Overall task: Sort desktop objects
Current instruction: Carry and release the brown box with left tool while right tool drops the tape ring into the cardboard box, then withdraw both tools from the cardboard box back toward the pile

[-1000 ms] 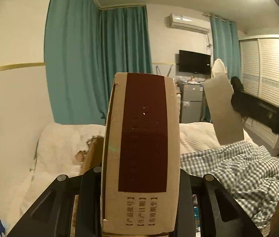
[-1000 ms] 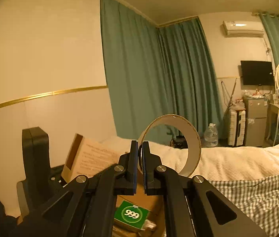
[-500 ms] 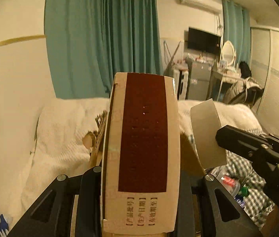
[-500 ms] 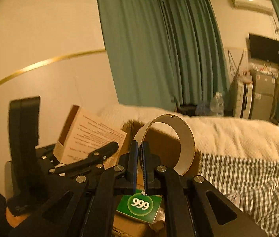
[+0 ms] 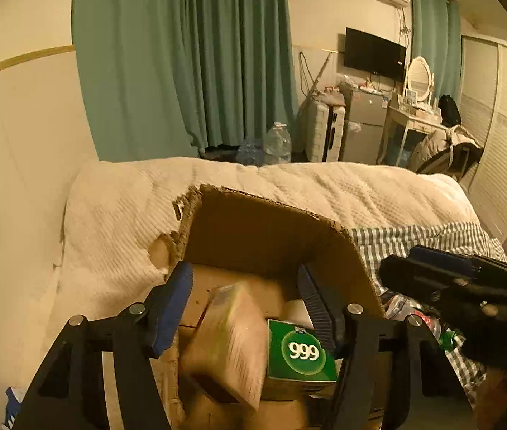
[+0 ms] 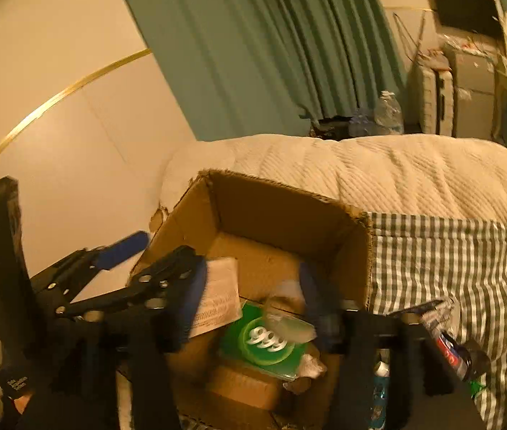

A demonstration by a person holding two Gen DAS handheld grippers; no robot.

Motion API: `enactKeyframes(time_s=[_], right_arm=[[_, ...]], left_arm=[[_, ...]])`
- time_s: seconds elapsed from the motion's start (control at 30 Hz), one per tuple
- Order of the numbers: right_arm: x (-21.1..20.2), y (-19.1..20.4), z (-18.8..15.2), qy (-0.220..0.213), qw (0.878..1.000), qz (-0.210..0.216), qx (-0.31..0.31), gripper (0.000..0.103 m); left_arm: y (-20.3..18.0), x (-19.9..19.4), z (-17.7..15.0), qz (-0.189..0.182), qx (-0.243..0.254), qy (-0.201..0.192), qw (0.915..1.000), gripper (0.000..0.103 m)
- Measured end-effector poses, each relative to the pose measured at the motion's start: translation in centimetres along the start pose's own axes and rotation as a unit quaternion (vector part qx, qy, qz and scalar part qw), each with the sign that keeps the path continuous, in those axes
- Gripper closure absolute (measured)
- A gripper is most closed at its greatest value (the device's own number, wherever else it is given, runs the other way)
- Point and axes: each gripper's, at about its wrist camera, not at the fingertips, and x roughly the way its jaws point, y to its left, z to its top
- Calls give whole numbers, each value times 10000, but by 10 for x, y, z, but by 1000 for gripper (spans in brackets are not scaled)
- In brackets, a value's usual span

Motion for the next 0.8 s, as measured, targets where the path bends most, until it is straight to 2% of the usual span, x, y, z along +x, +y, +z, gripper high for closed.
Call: enactKeyframes(time_s=[0.1,0.17,0.23,0.27,0.33,0.47,0.67,0.8], right_arm=[[-19,0,5,-160,9999,-41,-19,47],[-34,2,10,-328,9993,-157,-100,45],[-51,3,16,-576,9978,-231,-216,40],[-59,5,17,-693,9969,-245,-271,38],[-83,10,19,-1022,9934,-290,-439,23],[-123,18,18,-1650,9823,-426,-779,1],[-168,20,9,-2219,9622,-1171,-1061,0],[-185,10,-4,-2323,9561,-1438,-1057,0]], left_arm=[[1,-13,6,-16,-94,-104,9999,36],[4,-23,12,2,-147,-226,9996,26],[5,-37,17,64,-204,-435,9988,11],[5,-45,19,95,-240,-575,9980,8],[5,-60,23,104,-308,-794,9963,0],[-1,-89,26,-327,-450,-1161,9917,0],[-15,-121,23,-219,-664,-1514,9860,0],[-21,-129,18,-703,-1084,-1751,9760,0]])
